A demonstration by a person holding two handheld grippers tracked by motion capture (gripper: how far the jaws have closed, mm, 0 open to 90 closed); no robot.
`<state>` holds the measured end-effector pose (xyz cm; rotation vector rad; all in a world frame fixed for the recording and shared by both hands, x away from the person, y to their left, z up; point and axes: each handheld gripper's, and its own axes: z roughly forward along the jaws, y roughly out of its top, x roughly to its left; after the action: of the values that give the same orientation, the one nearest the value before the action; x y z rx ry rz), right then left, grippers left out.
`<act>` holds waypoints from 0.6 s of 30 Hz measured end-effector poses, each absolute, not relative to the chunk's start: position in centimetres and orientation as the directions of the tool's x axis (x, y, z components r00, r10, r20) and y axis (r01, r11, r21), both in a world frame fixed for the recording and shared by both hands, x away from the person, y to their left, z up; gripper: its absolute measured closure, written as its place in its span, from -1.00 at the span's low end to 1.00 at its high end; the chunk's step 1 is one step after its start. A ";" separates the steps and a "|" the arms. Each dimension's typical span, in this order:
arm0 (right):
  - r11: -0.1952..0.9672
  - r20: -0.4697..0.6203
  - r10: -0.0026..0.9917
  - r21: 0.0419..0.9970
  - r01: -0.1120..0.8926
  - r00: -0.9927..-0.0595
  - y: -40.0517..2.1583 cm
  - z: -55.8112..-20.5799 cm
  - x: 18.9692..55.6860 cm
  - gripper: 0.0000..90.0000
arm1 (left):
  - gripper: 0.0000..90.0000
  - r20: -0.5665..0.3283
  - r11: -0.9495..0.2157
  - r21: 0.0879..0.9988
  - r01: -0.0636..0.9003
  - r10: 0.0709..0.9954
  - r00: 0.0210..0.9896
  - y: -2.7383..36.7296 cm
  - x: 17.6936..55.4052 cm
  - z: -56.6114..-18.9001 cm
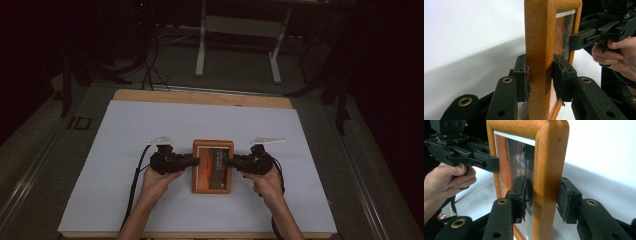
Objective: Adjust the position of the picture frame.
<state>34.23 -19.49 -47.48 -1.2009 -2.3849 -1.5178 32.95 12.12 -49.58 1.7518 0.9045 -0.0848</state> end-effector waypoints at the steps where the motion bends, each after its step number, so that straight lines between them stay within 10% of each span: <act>1: 0.207 0.443 0.571 0.737 0.643 -0.692 -19.5 -47.5 34.2 0.36 | 0.50 -0.489 -0.093 0.782 0.617 0.523 0.698 12.2 32.9 -49.6; 18: 0.180 0.489 0.614 0.677 0.714 -0.619 -18.8 -49.5 35.2 0.30 | 0.40 -0.503 -0.053 0.741 0.670 0.618 0.605 11.9 33.6 -51.1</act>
<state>35.23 -18.85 -49.52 -1.3173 -2.3300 -1.4335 33.57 11.93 -51.11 1.7342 1.0615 -0.0593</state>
